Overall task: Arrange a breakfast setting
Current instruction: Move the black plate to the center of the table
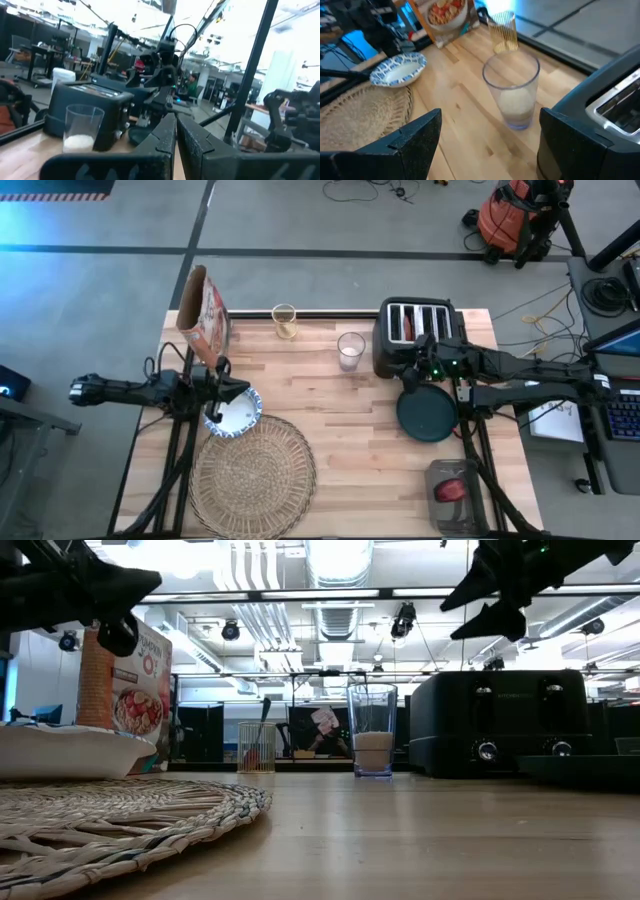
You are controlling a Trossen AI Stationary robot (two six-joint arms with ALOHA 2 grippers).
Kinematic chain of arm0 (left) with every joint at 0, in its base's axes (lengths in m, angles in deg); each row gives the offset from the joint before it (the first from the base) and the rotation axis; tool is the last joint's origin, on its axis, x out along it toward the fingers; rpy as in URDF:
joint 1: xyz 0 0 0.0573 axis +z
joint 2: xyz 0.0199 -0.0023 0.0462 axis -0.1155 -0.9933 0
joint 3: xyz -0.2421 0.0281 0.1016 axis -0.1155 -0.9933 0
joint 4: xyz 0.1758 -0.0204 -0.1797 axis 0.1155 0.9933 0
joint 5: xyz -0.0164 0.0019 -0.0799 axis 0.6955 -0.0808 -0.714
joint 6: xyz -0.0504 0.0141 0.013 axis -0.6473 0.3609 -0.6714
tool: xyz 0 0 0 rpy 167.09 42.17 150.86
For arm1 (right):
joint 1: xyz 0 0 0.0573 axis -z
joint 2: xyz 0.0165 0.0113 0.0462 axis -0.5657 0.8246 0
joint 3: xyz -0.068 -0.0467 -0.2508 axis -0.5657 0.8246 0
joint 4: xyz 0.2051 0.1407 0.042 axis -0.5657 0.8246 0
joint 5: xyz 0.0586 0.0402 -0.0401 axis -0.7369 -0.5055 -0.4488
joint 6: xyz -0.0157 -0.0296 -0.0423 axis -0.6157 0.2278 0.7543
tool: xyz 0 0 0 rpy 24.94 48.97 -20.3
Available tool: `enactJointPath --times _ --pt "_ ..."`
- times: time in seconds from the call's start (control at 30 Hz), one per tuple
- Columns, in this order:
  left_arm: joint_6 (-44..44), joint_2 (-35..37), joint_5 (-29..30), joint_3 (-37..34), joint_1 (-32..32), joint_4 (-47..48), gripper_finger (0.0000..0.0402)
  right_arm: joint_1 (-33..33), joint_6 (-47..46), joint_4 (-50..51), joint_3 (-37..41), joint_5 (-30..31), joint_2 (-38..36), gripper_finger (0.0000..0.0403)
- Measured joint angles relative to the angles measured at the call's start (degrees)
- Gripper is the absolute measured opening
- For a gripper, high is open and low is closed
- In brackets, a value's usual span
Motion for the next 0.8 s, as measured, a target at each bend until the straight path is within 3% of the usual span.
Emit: enactJointPath --times 0.2,0.4,0.63,0.8 --pt "-3.3 -3.7 0.0 0.5 0.0 -4.0 0.0 0.0 -4.5 1.8 -1.0 -3.8 5.2 0.0325" --pt "-3.9 -8.7 0.0 6.4 0.0 -3.3 0.0 0.0 -12.2 13.2 -6.7 -5.5 12.8 0.0325" --pt "-3.2 -16.2 0.3 16.9 0.0 4.3 0.0 -0.6 -23.6 31.5 -11.7 -8.0 21.3 0.0325" --pt "-3.5 -22.2 0.5 25.7 0.0 13.1 0.0 -3.7 -30.1 34.2 -11.9 -13.3 24.9 0.0325"
